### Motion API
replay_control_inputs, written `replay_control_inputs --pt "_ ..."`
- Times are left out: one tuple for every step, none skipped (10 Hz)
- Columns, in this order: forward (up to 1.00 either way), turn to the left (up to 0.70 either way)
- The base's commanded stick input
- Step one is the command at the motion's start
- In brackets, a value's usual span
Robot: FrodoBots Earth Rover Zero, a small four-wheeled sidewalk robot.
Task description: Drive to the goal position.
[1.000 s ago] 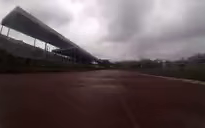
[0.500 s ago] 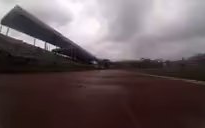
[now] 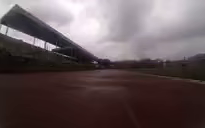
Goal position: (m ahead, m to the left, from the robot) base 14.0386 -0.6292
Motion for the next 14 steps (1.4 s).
replay_control_inputs --pt "0.50 0.00" --pt "0.50 0.00" --pt "0.50 0.00" --pt "0.50 0.00" --pt "0.50 0.00" --pt "0.50 0.00" --pt "0.50 0.00" --pt "0.50 0.00" --pt "0.50 0.00" --pt "0.50 0.00" --pt "0.50 0.00" --pt "0.50 0.00" --pt "0.50 0.00" --pt "0.50 0.00"
